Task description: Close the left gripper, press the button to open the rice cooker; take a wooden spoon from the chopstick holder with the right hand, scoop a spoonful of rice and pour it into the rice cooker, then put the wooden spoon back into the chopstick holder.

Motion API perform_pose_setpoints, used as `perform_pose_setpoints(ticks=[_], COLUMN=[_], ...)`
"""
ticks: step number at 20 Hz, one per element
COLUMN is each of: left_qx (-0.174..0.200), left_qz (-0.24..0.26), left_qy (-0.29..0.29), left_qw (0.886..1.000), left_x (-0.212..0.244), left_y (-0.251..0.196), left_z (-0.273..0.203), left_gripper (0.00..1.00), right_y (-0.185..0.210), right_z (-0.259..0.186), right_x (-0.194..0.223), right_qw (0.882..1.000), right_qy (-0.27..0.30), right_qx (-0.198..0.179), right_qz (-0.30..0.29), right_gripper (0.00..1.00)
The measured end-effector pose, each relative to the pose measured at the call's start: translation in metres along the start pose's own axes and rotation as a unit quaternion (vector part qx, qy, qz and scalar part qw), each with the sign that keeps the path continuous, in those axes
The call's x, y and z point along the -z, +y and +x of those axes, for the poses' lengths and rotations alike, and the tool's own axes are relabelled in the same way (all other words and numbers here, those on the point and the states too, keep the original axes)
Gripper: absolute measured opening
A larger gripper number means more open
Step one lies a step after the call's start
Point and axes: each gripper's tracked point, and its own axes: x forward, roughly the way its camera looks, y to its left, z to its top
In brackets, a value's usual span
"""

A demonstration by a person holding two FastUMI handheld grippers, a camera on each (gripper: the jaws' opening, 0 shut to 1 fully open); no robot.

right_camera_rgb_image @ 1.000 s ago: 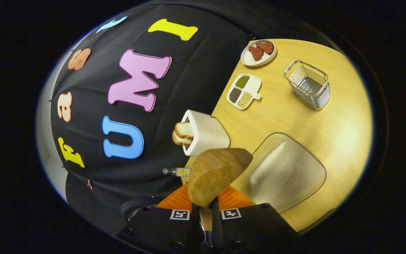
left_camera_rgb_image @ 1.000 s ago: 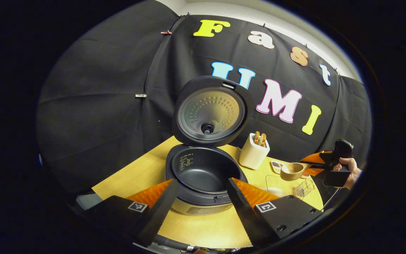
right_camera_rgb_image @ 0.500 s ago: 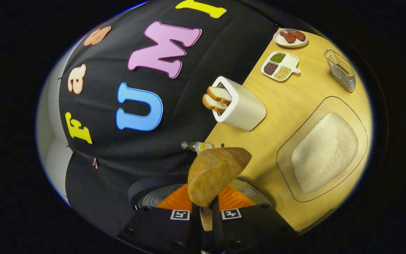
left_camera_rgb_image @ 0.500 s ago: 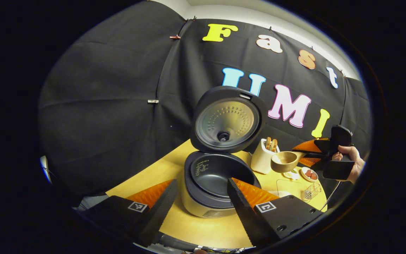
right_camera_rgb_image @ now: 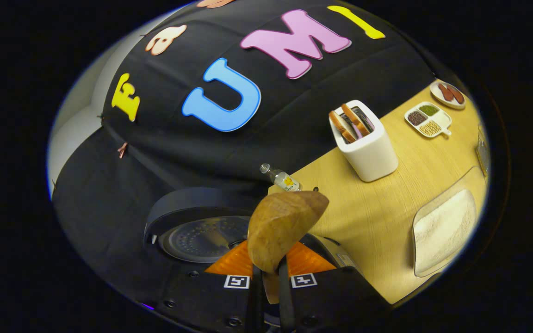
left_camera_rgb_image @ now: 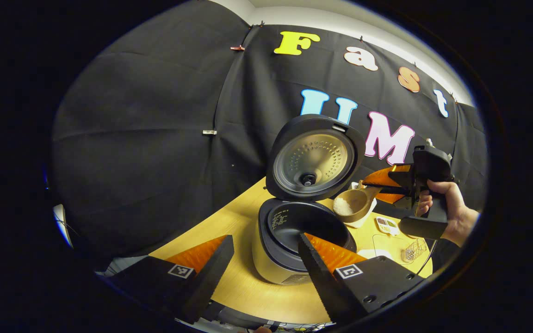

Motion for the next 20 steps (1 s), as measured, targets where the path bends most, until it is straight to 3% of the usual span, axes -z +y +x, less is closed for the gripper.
perform_pose_setpoints(ticks=[3, 10, 20], left_qx=[-0.004, -0.014, -0.022], left_qz=[-0.004, -0.007, -0.015], left_qy=[0.002, 0.009, 0.03], left_qw=[1.0, 1.0, 0.999], left_x=[0.001, 0.009, 0.028], left_y=[0.008, 0.024, 0.032], left_z=[0.001, 0.004, 0.007], left_gripper=[0.96, 0.95, 0.95], right_y=[0.007, -0.01, 0.007], right_z=[0.011, 0.035, 0.048], right_x=[0.009, 0.034, 0.064], right_qw=[0.998, 0.988, 0.951], right_qy=[-0.005, 0.002, 0.006], right_qx=[-0.003, 0.011, -0.025], right_qz=[-0.065, -0.156, -0.309], right_gripper=[0.17, 0.18, 0.18])
